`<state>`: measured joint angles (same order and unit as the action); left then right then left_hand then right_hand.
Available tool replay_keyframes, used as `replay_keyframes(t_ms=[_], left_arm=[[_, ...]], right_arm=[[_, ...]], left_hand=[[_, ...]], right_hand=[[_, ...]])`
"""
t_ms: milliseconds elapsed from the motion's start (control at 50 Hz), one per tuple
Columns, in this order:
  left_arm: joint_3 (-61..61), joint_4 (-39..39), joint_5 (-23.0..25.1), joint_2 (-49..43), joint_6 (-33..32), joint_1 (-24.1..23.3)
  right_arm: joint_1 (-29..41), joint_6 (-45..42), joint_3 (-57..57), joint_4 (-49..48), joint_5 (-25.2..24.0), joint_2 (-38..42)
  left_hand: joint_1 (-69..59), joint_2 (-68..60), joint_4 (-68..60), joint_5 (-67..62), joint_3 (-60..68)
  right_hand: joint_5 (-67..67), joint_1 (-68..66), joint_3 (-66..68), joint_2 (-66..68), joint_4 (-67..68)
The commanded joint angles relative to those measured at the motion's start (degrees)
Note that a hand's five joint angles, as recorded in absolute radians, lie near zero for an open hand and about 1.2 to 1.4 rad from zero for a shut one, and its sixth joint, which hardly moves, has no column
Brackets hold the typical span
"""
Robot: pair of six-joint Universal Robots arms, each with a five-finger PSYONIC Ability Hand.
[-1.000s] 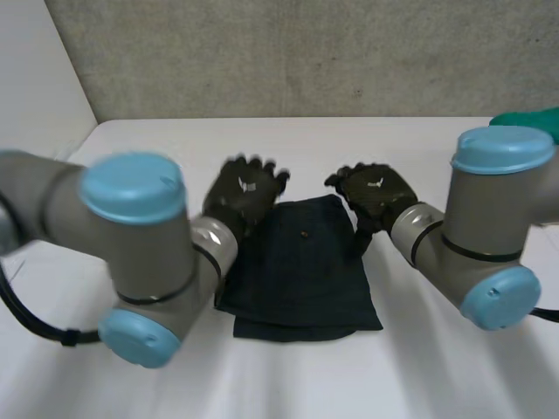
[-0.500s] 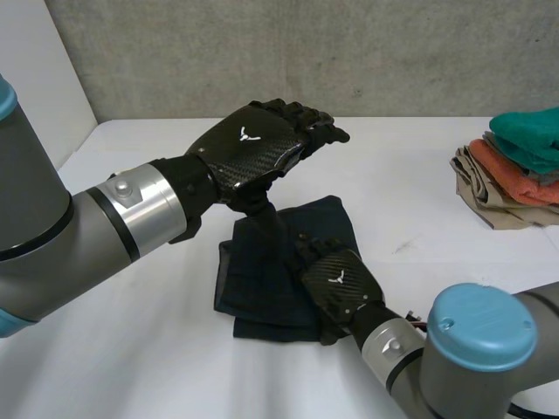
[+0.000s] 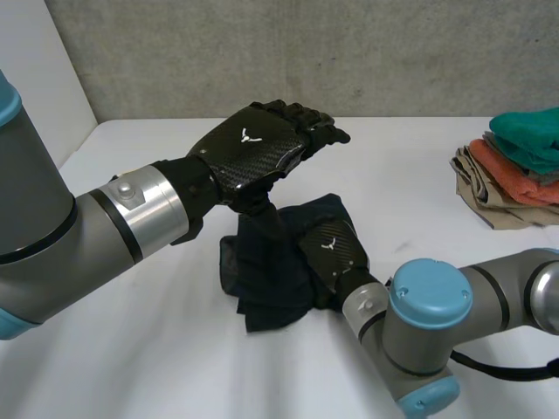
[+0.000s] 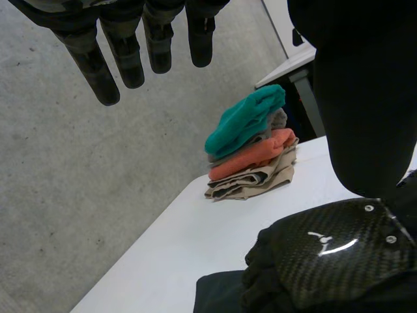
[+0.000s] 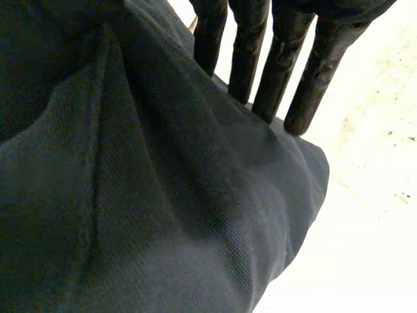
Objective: Fold the laundry.
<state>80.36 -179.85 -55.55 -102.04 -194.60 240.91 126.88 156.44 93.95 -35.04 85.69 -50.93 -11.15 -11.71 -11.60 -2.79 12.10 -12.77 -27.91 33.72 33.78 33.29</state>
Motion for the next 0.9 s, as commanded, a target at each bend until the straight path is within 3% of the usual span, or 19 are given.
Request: replay_keyframes(t_ms=[20,100,360,500,580,720,900], left_arm=[[0.0,-0.1,0.0,0.2,0.0,0.2],[-0.2,-0.1,0.0,0.2,0.0,0.6],[-0.2,-0.1,-0.3,0.3,0.0,1.8],[-0.3,-0.1,-2.7,1.7,0.0,2.5],[-0.4,-0.1,-2.8,2.3,0.1,3.5],[-0.3,-0.1,-2.8,2.5,1.5,3.7],[-0.2,-0.1,-2.8,2.5,1.6,3.6]], right_arm=[[-0.1,0.5,-4.1,0.2,-0.2,0.6],[-0.1,0.5,-7.0,0.5,-0.5,0.8],[-3.3,0.4,-21.9,9.1,-3.8,6.9],[-11.2,0.0,-33.3,8.9,-6.6,4.3],[-15.5,0.9,-40.1,8.7,-11.5,2.6],[-26.8,9.7,-52.4,7.4,-17.6,1.7],[-40.6,15.2,-55.9,2.1,-25.6,4.3]], left_hand=[[-1.6,-1.0,-1.1,0.1,0.6],[-1.9,-1.4,-1.5,-0.3,1.0],[-1.9,-1.4,-1.5,-0.3,1.0],[-1.9,-1.4,-1.5,-0.3,1.0],[-1.9,-1.4,-1.5,-0.3,1.0],[-1.9,-1.4,-1.5,-0.3,1.0],[-1.9,-1.4,-1.5,-0.3,1.0]], right_hand=[[-41.7,-36.6,30.8,30.7,31.2],[-57.2,-52.0,46.2,46.2,46.7],[-57.2,-52.1,46.3,46.2,46.7],[-57.2,-52.1,46.3,46.2,46.7],[-57.2,-52.1,46.3,46.2,46.7],[-57.2,-52.1,46.3,46.2,46.7],[-57.2,-52.1,46.3,46.2,46.7]])
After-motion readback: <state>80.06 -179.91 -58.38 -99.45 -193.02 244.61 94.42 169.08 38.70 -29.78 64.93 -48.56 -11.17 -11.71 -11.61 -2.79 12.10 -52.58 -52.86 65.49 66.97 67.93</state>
